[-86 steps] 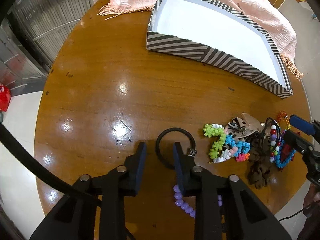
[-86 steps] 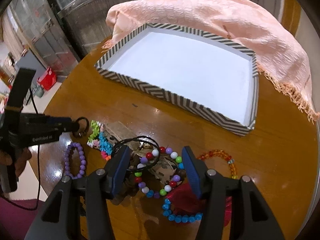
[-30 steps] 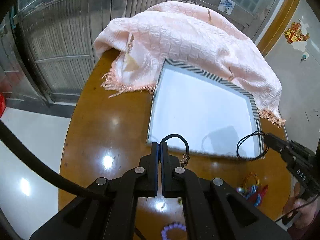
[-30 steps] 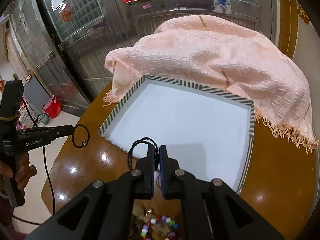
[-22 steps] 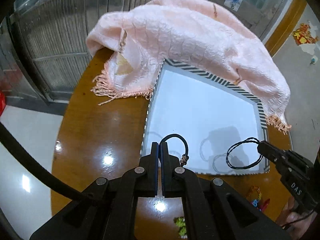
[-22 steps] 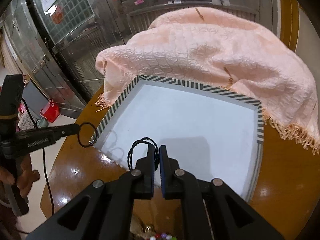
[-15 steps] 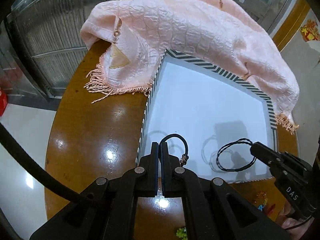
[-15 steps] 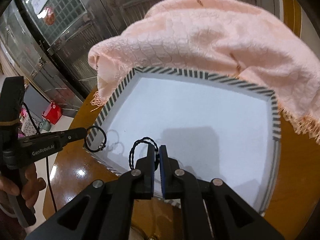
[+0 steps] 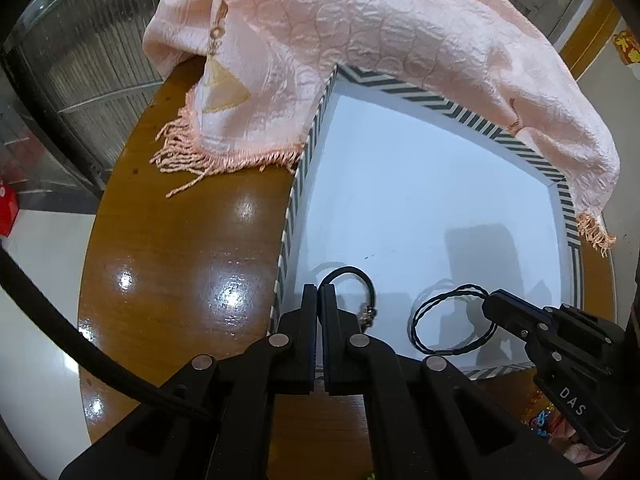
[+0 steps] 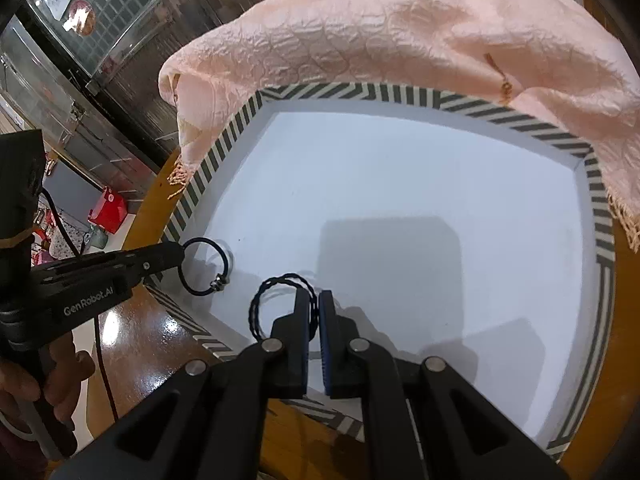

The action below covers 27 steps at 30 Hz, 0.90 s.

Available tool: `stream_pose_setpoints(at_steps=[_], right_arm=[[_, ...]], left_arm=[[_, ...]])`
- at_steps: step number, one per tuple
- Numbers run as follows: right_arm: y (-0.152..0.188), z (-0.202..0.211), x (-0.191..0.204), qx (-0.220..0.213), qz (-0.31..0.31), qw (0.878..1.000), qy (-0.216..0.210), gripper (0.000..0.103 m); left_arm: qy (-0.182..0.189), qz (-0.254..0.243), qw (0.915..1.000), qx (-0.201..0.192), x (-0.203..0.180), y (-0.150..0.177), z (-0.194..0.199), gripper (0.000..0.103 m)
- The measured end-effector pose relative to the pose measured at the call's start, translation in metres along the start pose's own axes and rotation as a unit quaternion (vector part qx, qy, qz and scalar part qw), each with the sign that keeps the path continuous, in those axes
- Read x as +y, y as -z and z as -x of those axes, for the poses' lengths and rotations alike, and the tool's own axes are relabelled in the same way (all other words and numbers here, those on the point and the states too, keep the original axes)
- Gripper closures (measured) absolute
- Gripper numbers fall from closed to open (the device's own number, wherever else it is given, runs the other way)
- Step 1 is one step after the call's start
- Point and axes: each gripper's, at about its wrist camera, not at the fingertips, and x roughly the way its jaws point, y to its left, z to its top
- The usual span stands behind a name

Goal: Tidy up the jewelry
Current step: 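Carry both hair ties into the striped white tray and open both tools, then withdraw both tools from the tray back toward the jewelry pile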

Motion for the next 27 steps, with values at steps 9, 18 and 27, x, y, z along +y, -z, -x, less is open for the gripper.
stream_pose_setpoints(at_steps=[9, 18, 27], right_arm=[[0.009, -0.01, -0.007, 0.031, -0.024, 0.999, -0.013, 0.088], [0.028, 0.02, -0.033, 0.025, -0.02, 0.999, 0.019, 0.087], [0.05, 0.027, -0.065, 0.039, -0.052, 0.998, 0.028, 0.083]], left_arm=[[-0.006, 0.001, 0.9998, 0.019, 0.003, 0.009, -0.006, 0.1], [-0.008, -0.003, 0.9998, 0.019, 0.002, 0.015, -0.002, 0.098], [-0.003, -0.006, 0.9995, 0.031, -0.001, 0.038, 0.004, 0.098]])
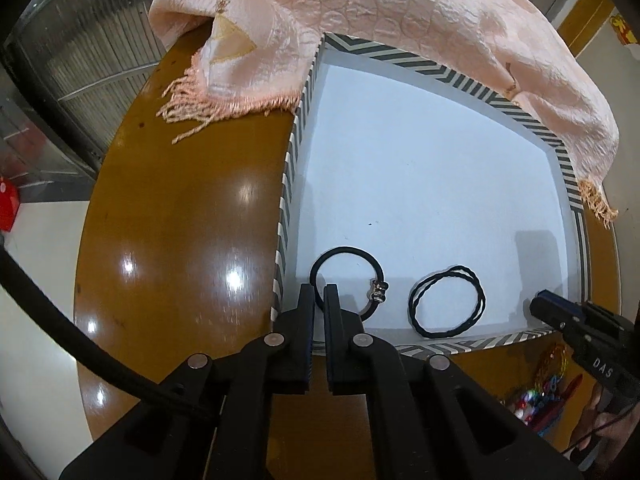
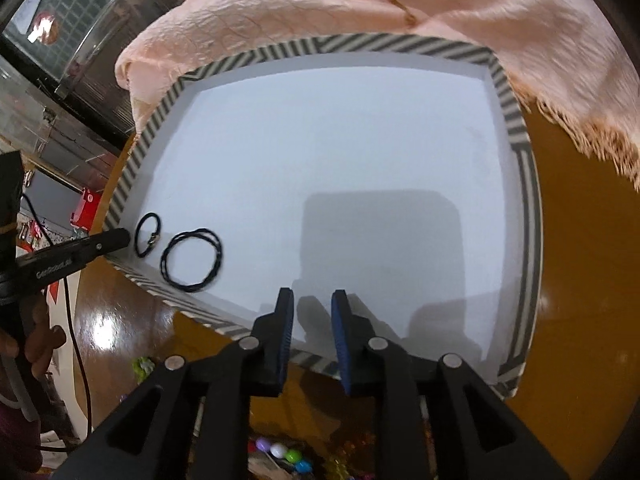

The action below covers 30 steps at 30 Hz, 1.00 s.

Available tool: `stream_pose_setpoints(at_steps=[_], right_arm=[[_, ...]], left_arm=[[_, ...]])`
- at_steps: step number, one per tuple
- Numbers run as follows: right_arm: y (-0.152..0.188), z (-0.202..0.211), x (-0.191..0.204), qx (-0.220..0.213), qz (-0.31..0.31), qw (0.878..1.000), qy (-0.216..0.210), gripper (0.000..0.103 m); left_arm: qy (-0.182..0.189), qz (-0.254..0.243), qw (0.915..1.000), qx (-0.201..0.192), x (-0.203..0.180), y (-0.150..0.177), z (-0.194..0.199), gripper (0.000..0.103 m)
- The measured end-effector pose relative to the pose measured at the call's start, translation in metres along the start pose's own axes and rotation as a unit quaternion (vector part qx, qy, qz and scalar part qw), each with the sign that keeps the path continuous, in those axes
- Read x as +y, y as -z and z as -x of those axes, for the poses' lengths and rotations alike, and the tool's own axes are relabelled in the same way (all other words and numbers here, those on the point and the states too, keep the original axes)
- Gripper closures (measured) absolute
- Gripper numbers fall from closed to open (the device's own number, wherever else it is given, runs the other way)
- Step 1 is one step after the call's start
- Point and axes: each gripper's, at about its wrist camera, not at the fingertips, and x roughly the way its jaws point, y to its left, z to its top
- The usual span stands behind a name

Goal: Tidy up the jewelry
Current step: 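Withdraw both tools from the tray back toward the jewelry pile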

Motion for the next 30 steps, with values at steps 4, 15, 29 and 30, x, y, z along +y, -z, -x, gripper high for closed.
stream_pose_setpoints(at_steps=[4, 15, 29, 30], right_arm=[[0.003, 0.002, 0.002, 0.0, 0.008, 1.0, 0.014, 0.082], [0.017, 0.048, 0.019, -0.057, 0.016, 0.998, 0.001, 0.079], [0.091, 0.117, 0.049, -0.123, 0.077, 0.989, 0.01, 0.056], [0.098, 0.118, 0.048, -0.125, 0.072, 0.99, 0.008, 0.056]], left_arm=[[0.004, 0.0, 1.0, 0.004, -0.003, 0.015, 0.004, 0.098], [0.018, 0.017, 0.9995, -0.019, 0.0, 0.032, 0.033, 0.077], [0.021, -0.004, 0.9981, -0.057, 0.012, 0.091, 0.09, 0.068], [0.02, -0.007, 0.998, -0.06, 0.012, 0.096, 0.093, 0.068]])
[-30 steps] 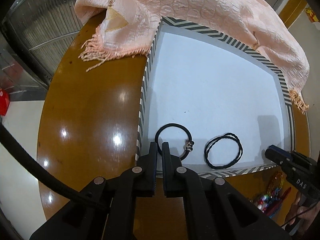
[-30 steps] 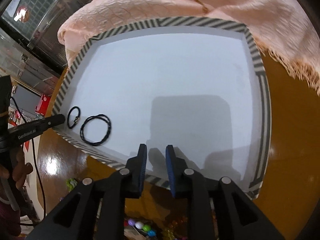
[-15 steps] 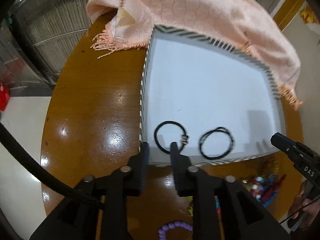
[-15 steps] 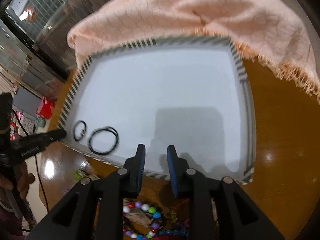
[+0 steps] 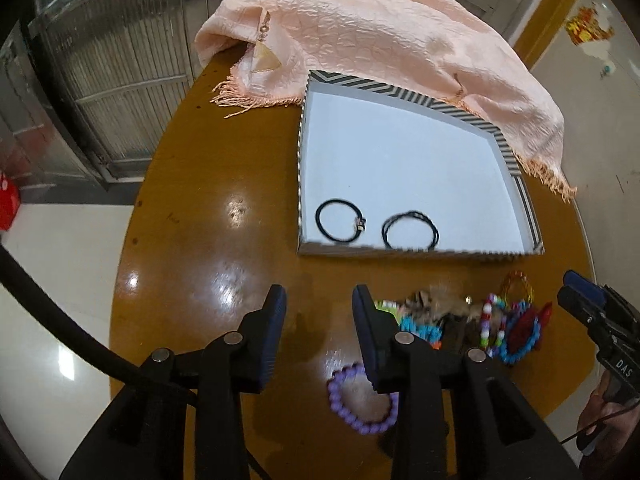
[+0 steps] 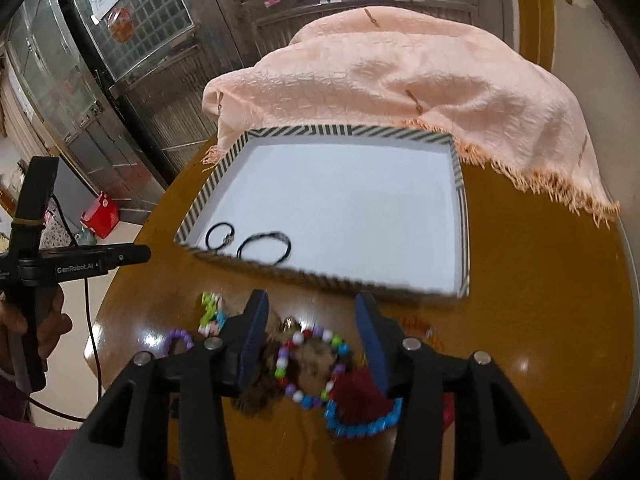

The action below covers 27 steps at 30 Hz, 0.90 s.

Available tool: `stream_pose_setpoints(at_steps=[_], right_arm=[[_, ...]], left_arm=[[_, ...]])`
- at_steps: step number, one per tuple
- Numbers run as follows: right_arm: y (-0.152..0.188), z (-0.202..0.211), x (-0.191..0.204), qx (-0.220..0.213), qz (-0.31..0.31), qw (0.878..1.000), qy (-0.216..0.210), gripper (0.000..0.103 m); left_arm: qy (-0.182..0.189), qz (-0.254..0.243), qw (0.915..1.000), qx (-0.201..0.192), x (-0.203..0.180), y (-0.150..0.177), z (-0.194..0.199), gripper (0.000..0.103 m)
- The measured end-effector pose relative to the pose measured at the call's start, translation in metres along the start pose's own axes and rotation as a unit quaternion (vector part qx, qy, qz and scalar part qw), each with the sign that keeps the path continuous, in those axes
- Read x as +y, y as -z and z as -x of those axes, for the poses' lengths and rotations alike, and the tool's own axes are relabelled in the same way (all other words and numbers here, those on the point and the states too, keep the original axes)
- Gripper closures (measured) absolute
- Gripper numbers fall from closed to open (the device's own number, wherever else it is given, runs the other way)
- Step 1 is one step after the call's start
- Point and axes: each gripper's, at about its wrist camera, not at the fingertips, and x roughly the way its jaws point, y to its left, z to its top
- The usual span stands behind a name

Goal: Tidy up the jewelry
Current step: 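Withdraw both tools from the tray back toward the jewelry pile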

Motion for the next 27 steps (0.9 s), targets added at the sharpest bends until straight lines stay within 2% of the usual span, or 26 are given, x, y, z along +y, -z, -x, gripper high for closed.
stream_pose_setpoints(at_steps=[3, 7, 15, 21, 27], right_arm=[[0.013, 0.004, 0.004, -0.001, -0.011, 1.0, -0.004, 0.055], [0.024, 0.012, 0.017, -0.007, -0.01, 1.0, -0.008, 0.046], [0.033, 0.027, 0.038, -0.021, 0.01, 1.0, -0.001, 0.045], [0.042, 0.037, 0.031, -0.025, 0.005, 1.0, 0.018, 0.044], [0.06, 0.039, 0.01, -0.011, -0.014, 0.999, 0.043, 0.044]], left_arm=[[-0.003, -0.01, 0.9999, -0.008, -0.003, 0.012, 0.01, 0.068], [-0.005, -0.022, 0.9996, -0.019, -0.008, 0.023, 0.02, 0.068], [-0.005, -0.037, 0.9986, -0.038, -0.016, 0.037, 0.034, 0.068], [-0.002, -0.047, 0.9981, -0.04, -0.021, 0.042, 0.037, 0.068], [0.012, -0.042, 0.9987, -0.026, -0.021, 0.046, 0.03, 0.068]])
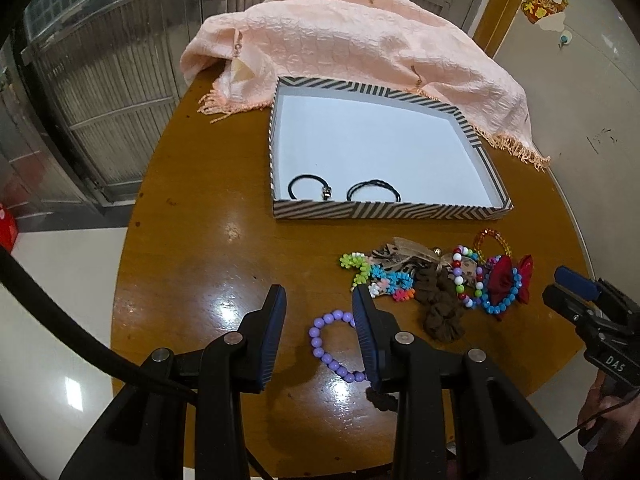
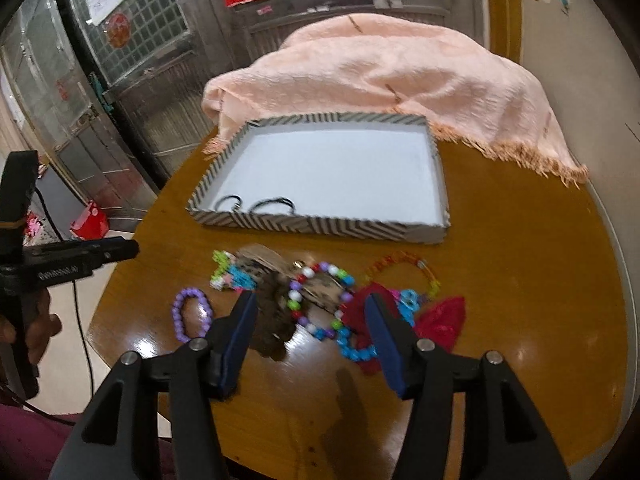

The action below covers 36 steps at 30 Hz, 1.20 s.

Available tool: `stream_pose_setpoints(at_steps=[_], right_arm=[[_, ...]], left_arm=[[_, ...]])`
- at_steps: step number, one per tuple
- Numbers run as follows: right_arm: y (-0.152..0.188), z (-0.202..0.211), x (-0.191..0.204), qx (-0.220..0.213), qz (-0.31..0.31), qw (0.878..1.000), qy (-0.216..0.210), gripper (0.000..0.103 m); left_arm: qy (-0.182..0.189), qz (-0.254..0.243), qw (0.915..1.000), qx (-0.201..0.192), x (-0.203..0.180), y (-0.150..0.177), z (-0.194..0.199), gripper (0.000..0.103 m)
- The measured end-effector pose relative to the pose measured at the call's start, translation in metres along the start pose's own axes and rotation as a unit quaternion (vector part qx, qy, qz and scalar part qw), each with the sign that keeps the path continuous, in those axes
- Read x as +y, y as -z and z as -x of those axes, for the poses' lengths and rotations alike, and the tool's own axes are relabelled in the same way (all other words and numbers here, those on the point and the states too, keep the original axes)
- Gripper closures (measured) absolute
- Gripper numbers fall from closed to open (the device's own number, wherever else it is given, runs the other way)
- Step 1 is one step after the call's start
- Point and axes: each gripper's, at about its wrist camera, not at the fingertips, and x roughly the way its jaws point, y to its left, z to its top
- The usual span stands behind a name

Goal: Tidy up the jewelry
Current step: 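Withdraw both tools from the tray back toward the jewelry pile, then grasp leopard-print bow scrunchie with left tool while right tool grasps blue bead bracelet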

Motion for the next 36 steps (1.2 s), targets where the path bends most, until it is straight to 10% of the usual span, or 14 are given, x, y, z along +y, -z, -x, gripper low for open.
stream_pose_setpoints(at_steps=[20, 36], right_arm=[[0.025, -0.024, -0.051, 0.05, -0.052, 0.997, 0.016, 0.045], [0.014, -0.055, -0.057, 0.07, -0.064, 0.995, 0.017, 0.073]], left_arm=[[0.033, -0.015, 0.9982, 0.048, -0.027, 0.0, -0.031, 0.068], [0.052, -0.016, 0.9957, 0.075, -0.044, -0.003, -0.049, 0.068]])
